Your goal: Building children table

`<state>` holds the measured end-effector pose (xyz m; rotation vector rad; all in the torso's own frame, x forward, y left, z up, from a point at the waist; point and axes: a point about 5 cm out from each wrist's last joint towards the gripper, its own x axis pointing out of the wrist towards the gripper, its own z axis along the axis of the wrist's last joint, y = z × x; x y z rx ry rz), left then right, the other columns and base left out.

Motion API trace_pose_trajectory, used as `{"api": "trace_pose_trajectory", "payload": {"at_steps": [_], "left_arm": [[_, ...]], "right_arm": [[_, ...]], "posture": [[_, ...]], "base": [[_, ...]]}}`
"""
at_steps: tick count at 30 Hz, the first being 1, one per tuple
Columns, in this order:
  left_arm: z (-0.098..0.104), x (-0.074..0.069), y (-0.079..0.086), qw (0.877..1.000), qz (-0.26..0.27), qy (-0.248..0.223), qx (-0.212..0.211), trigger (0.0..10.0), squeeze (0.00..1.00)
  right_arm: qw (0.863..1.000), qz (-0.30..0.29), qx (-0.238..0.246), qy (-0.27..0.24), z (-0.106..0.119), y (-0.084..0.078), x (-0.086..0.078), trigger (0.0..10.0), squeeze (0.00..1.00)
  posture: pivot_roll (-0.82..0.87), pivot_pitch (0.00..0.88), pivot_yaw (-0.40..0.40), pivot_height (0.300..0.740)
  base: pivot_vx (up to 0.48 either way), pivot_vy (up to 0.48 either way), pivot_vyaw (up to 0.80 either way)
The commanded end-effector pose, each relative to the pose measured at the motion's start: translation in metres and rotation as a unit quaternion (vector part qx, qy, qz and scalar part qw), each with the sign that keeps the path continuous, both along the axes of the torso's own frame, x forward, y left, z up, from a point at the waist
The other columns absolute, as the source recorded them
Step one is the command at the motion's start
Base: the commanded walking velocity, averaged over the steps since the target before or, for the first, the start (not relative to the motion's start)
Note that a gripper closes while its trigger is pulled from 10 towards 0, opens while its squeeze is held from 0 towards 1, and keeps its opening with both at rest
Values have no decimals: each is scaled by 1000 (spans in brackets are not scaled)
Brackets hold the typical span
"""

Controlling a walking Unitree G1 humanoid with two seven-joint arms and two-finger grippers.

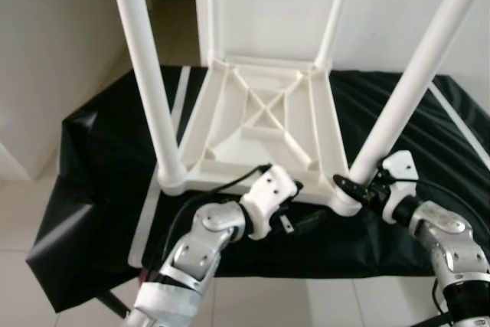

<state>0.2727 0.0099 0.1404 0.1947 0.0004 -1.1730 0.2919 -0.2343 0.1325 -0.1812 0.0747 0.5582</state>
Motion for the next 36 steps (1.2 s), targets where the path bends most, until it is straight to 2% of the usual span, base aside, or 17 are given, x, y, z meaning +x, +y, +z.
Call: {"api": "trace_pose_trajectory", "payload": {"at_steps": [1, 9, 15, 17, 18, 19, 20, 21, 22, 23, 24, 26, 27, 28, 29, 34, 36], "left_arm": [[-2, 2, -1, 1000, 12, -6, 6, 10000, 0], [-3, 2, -1, 1000, 13, -5, 7, 10000, 0], [-3, 3, -1, 1000, 12, -8, 9, 10000, 0], [-4, 3, -1, 1000, 10, -11, 11, 10000, 0], [-4, 3, -1, 1000, 10, -11, 11, 10000, 0], [-4, 2, -1, 1000, 6, -12, 12, 10000, 0], [-4, 2, -1, 1000, 6, -12, 12, 10000, 0], [-4, 1, -2, 1000, 4, -12, 13, 10000, 0], [-4, 1, -1, 1000, 2, -14, 11, 10000, 0], [-4, 1, -1, 1000, 2, -14, 11, 10000, 0], [-4, 1, -1, 1000, 3, -15, 10, 10000, 0], [-4, 1, 0, 1000, 10, -9, 8, 10000, 0], [-4, 1, 0, 1000, 12, -7, 7, 10000, 0], [-4, 1, 0, 1000, 12, -7, 7, 10000, 0], [-4, 0, 0, 1000, 13, -5, 6, 10000, 0], [-5, -2, 1, 1000, 11, -4, 7, 10000, 0], [-6, -2, 2, 1000, 12, -4, 8, 10000, 0]], "right_arm": [[1000, -6, 2, 5, -7, 3, -5, 10000, 0], [996, -67, 50, -29, 0, 10, -7, 10000, 0], [984, -160, 66, -48, 1, 16, -9, 10000, 0], [969, -230, 73, -55, 0, 20, -12, 10000, 0], [969, -230, 73, -55, 0, 20, -12, 10000, 0], [958, -270, 84, -51, -2, 22, -12, 10000, 0], [958, -270, 84, -51, -2, 22, -12, 10000, 0], [943, -316, 100, -44, -4, 23, -12, 10000, 0], [913, -385, 133, -33, -8, 27, -14, 10000, 0], [913, -385, 133, -33, -8, 27, -14, 10000, 0], [905, -400, 141, -31, -9, 29, -14, 10000, 0], [883, -438, 166, -16, -13, 54, -14, 10000, 0], [880, -443, 170, -8, -14, 65, -14, 10000, 0], [880, -443, 170, -8, -14, 65, -14, 10000, 0], [882, -439, 173, -3, -15, 74, -13, 10000, 0], [890, -424, 167, 4, -13, 80, -12, 10000, 0], [891, -425, 162, 6, -12, 76, -13, 10000, 0]], "posture": [[8, 0, -15, 740], [-2, 0, -6, 740], [-10, 0, 3, 740], [-19, 0, 13, 740], [-19, 0, 13, 740], [-19, 0, 14, 740], [-19, 0, 14, 740], [-19, 0, 14, 740], [-12, 0, 6, 740], [-12, 0, 6, 740], [-12, 0, 6, 740], [1, 0, 0, 740], [3, 0, -1, 740], [3, 0, -1, 740], [3, 0, -1, 740], [10, 0, -8, 740], [18, 0, -15, 740]], "base": [[0, 0, 0], [0, 0, 0], [0, 0, 0], [0, 0, 0], [0, 0, 0], [0, 0, 0], [0, 0, 0], [0, 0, 0], [0, 0, 0], [0, 0, 0], [0, 0, 0], [0, 0, 0], [0, 0, 0], [0, 0, 0], [0, 0, 0], [0, 0, 0], [0, 0, 0]]}}
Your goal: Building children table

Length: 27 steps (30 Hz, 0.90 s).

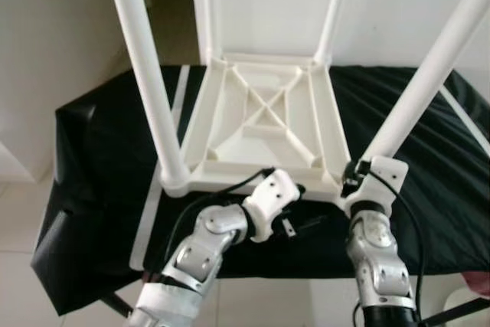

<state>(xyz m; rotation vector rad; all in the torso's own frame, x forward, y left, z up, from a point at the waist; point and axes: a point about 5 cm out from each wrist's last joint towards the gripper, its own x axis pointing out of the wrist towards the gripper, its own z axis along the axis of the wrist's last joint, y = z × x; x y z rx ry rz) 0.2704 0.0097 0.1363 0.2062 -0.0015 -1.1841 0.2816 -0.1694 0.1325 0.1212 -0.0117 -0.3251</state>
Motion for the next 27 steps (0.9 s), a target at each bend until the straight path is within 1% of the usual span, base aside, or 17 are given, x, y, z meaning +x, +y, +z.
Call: {"api": "trace_pose_trajectory", "payload": {"at_steps": [1, 7, 8, 9, 10, 12, 15, 17, 18, 19, 20, 21, 24, 25, 26, 27], "left_arm": [[-1, 0, 2, 1000, 20, -1, 4, 10000, 0], [-1, 1, 3, 1000, 25, -3, 3, 10000, 0], [0, 1, 3, 1000, 26, -3, 2, 10000, 0], [0, 2, 3, 1000, 27, -4, 2, 10000, 0], [1, 2, 3, 1000, 28, -6, 1, 10000, 0], [1, 3, 3, 1000, 28, -7, 1, 10000, 0], [3, 3, 2, 1000, 28, -10, -1, 10000, 0], [4, 3, 2, 1000, 28, -10, -2, 10000, 0], [4, 3, 2, 1000, 28, -10, -1, 10000, 0], [4, 3, 2, 1000, 28, -10, -1, 10000, 0], [3, 3, 2, 1000, 27, -11, -1, 10000, 0], [3, 3, 2, 1000, 27, -11, -1, 10000, 0], [4, 3, 2, 1000, 24, -12, 0, 10000, 0], [4, 3, 2, 1000, 24, -12, 0, 10000, 0], [5, 3, 2, 1000, 22, -13, 0, 10000, 0], [5, 3, 2, 1000, 21, -13, -1, 10000, 0]], "right_arm": [[999, 3, 38, 34, -12, 9, -3, 10000, 0], [999, 4, 22, 28, -9, 8, -2, 10000, 0], [1000, 14, 17, 18, -7, 8, -1, 10000, 118], [1000, 23, 13, 11, -5, 8, -1, 10000, 118], [999, 32, 3, 5, -3, 6, -1, 10000, 1000], [999, 38, -4, 2, -1, 5, -1, 10000, 1000], [997, 75, -21, -9, 0, -4, -5, 10000, 1000], [996, 79, -25, -11, 1, -6, -6, 10000, 1000], [995, 94, -33, -14, 2, -7, -7, 10000, 1000], [995, 94, -33, -14, 2, -7, -7, 10000, 1000], [992, 117, -43, -18, 3, -11, -9, 10000, 1000], [992, 117, -43, -18, 3, -11, -9, 10000, 1000], [982, 174, -64, -23, 6, -22, -14, 10000, 1000], [982, 174, -64, -23, 6, -22, -14, 10000, 1000], [977, 202, -63, -19, 6, -25, -16, 10000, 965], [973, 222, -62, -15, 6, -26, -18, 10000, 0]], "posture": [[18, 0, -15, 740], [26, 0, -23, 740], [25, 0, -27, 740], [25, 0, -27, 740], [21, 0, -29, 740], [21, 0, -29, 740], [13, 0, -32, 740], [13, 0, -32, 740], [8, 0, -33, 740], [8, 0, -33, 740], [6, 0, -31, 740], [6, 0, -31, 740], [8, 0, -22, 740], [8, 0, -22, 740], [10, 0, -22, 740], [10, 0, -22, 740]], "base": [[0, 0, 0], [0, 0, 0], [0, 0, 0], [0, 0, 0], [0, 0, 0], [0, 0, 0], [0, 0, 0], [0, 0, 0], [0, 0, 0], [0, 0, 0], [0, 0, 0], [0, 0, 0], [0, 0, 0], [0, 0, 0], [0, 0, 0], [0, 0, 0]]}}
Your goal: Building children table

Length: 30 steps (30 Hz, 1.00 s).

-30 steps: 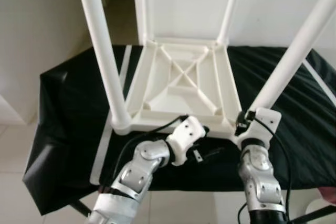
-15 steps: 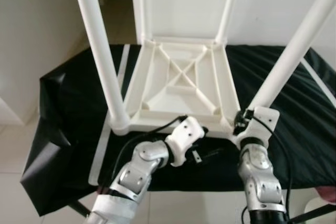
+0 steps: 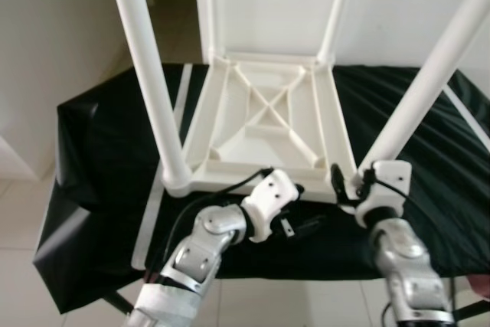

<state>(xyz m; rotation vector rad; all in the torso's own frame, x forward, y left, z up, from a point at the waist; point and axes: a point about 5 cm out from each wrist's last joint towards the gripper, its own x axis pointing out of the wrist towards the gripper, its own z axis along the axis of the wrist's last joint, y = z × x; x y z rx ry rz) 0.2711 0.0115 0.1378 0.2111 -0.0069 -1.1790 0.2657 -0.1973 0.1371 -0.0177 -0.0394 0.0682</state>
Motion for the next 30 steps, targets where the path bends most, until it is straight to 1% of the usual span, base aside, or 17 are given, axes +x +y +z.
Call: {"api": "trace_pose_trajectory", "payload": {"at_steps": [1, 4, 5, 6, 8, 11, 12, 14, 17, 18, 20, 22, 24, 25, 28, 29, 30], "left_arm": [[4, 2, 0, 1000, 19, -10, -1, 10000, 0], [4, 2, 4, 1000, 14, -6, -2, 10000, 0], [3, 2, 6, 1000, 14, -4, -2, 10000, 0], [3, 2, 6, 1000, 14, -4, -2, 10000, 0], [2, -1, 9, 1000, 2, 1, 1, 10000, 0], [1, -3, 10, 1000, -7, 2, 4, 10000, 0], [1, -6, 14, 1000, -23, 8, 6, 10000, 0], [1, -6, 14, 1000, -23, 8, 6, 10000, 0], [1, -9, 23, 999, -41, 22, 8, 10000, 0], [1, -9, 23, 999, -41, 22, 8, 10000, 0], [1, -10, 25, 998, -47, 25, 13, 10000, 0], [1, -10, 25, 998, -47, 25, 13, 10000, 0], [1, -11, 22, 998, -56, 25, 18, 10000, 0], [1, -11, 22, 998, -56, 25, 18, 10000, 0], [2, -11, 21, 998, -59, 24, 17, 10000, 0], [3, -11, 20, 998, -60, 24, 16, 10000, 0], [3, -11, 20, 998, -60, 24, 16, 10000, 0]], "right_arm": [[1000, 28, 10, 3, 1, 2, -2, 10000, 0], [996, 90, -14, 13, 5, -7, -6, 10000, 0], [994, 106, -22, 13, 6, -9, -6, 10000, 0], [994, 106, -22, 13, 6, -9, -6, 10000, 0], [989, 142, -34, 20, 6, -12, -8, 10000, 0], [987, 155, -41, 24, 5, -15, -7, 10000, 0], [983, 170, -54, 30, 5, -18, -6, 10000, 0], [983, 170, -54, 30, 5, -18, -6, 10000, 0], [973, 210, -84, 45, 6, -26, 5, 10000, 0], [973, 210, -84, 45, 6, -26, 5, 10000, 0], [967, 227, -99, 54, 5, -29, 13, 10000, 0], [967, 227, -99, 54, 5, -29, 13, 10000, 0], [966, 228, -110, 55, 5, -30, 24, 10000, 0], [966, 228, -110, 55, 5, -30, 24, 10000, 0], [965, 234, -106, 55, 4, -29, 32, 10000, 0], [964, 238, -103, 56, 4, -28, 34, 2118, 0], [964, 238, -103, 56, 4, -28, 34, 2118, 0]], "posture": [[10, 0, -22, 740], [22, 0, -24, 740], [22, 0, -24, 740], [22, 0, -24, 740], [31, 0, -23, 740], [34, 0, -25, 740], [44, 0, -30, 740], [44, 0, -30, 740], [53, 0, -32, 740], [53, 0, -32, 740], [53, 0, -30, 740], [53, 0, -30, 740], [50, 0, -28, 740], [50, 0, -28, 740], [49, 0, -27, 740], [51, 0, -29, 740], [51, 0, -29, 740]], "base": [[0, 0, 0], [0, 0, 0], [0, 0, 0], [0, 0, 0], [0, 0, 0], [0, 0, 0], [0, 0, 0], [0, 0, 0], [0, 0, 0], [0, 0, 0], [0, 0, 0], [0, 0, 0], [0, 0, 0], [0, 0, 0], [0, 0, 0], [0, 0, 0], [0, 0, 0]]}}
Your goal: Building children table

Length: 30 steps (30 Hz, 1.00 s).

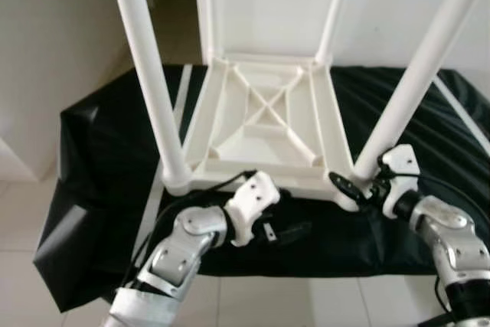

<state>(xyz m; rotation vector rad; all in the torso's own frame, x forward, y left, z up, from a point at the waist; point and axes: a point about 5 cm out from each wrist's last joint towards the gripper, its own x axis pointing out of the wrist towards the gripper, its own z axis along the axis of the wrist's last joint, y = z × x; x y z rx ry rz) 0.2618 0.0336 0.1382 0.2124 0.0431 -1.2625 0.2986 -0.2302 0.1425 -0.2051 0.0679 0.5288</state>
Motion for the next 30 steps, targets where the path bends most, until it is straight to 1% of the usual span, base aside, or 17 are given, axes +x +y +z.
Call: {"api": "trace_pose_trajectory", "payload": {"at_steps": [1, 5, 8, 10, 11, 12, 15, 17, 18, 20, 21, 23, 24, 25, 27, 29, 30], "left_arm": [[3, -2, -2, 1000, -23, 2, 0, 10000, 0], [4, -3, -3, 1000, -26, 4, -1, 10000, 0], [4, -4, -8, 999, -34, 6, -3, 10000, 0], [4, -4, -9, 999, -36, 6, -3, 10000, 0], [5, -4, -9, 999, -36, 6, -3, 10000, 0], [5, -3, -10, 999, -36, 6, -4, 10000, 0], [4, -4, -11, 999, -39, 7, -6, 10000, 0], [3, -5, -12, 999, -42, 9, -7, 10000, 0], [2, -7, -14, 999, -45, 10, -8, 10000, 0], [2, -7, -14, 999, -45, 10, -8, 10000, 0], [1, -9, -17, 999, -49, 13, -8, 10000, 0], [0, -10, -22, 998, -52, 19, -12, 10000, 0], [-1, -11, -23, 998, -52, 19, -13, 10000, 0], [-1, -11, -23, 998, -52, 19, -13, 10000, 0], [-1, -11, -24, 998, -53, 19, -14, 10000, 0], [-1, -11, -24, 998, -53, 19, -14, 10000, 0], [-1, -11, -25, 998, -56, 19, -14, 10000, 0]], "right_arm": [[1000, 21, -8, 9, -5, 7, 2, 0, 0], [1000, 25, -9, 12, -6, 5, 1, 0, 0], [999, 29, -8, 17, -10, 1, -3, 0, 0], [1000, 26, -8, 17, -11, -1, -4, 0, 0], [1000, 19, -6, 18, -12, -2, -5, 4392, 0], [1000, 11, -2, 20, -12, -3, -6, 10000, 0], [1000, -6, 6, 25, -12, -2, -9, 10000, 0], [1000, -17, 0, 26, -13, -1, -11, 10000, 0], [999, -37, -10, 24, -15, -1, -11, 10000, 0], [999, -37, -10, 24, -15, -1, -11, 10000, 0], [997, -66, -17, 22, -19, -1, -12, 10000, 0], [991, -132, 4, 23, -23, 6, -16, 10000, 0], [988, -151, 14, 26, -23, 8, -17, 10000, 0], [988, -151, 14, 26, -23, 8, -17, 10000, 0], [980, -192, 36, 35, -24, 14, -20, 10000, 0], [977, -203, 43, 38, -24, 15, -21, 10000, 0], [971, -230, 47, 34, -24, 23, -24, 10000, 0]], "posture": [[47, 0, -25, 740], [45, 0, -24, 740], [34, 0, -19, 740], [25, 0, -18, 740], [25, 0, -18, 740], [13, 0, -19, 740], [-9, 0, -20, 740], [-14, 0, -21, 740], [-19, 0, -22, 740], [-19, 0, -22, 740], [-30, 0, -28, 740], [-45, 0, -31, 740], [-45, 0, -31, 740], [-45, 0, -31, 740], [-55, 0, -29, 740], [-55, 0, -29, 740], [-61, 0, -25, 740]], "base": [[0, 0, 0], [0, 0, 0], [0, 0, 0], [0, 0, 0], [0, 0, 0], [0, 0, 0], [0, 0, 0], [0, 0, 0], [0, 0, 0], [0, 0, 0], [0, 0, 0], [0, 0, 0], [0, 0, 0], [0, 0, 0], [0, 0, 0], [0, 0, 0], [0, 0, 0]]}}
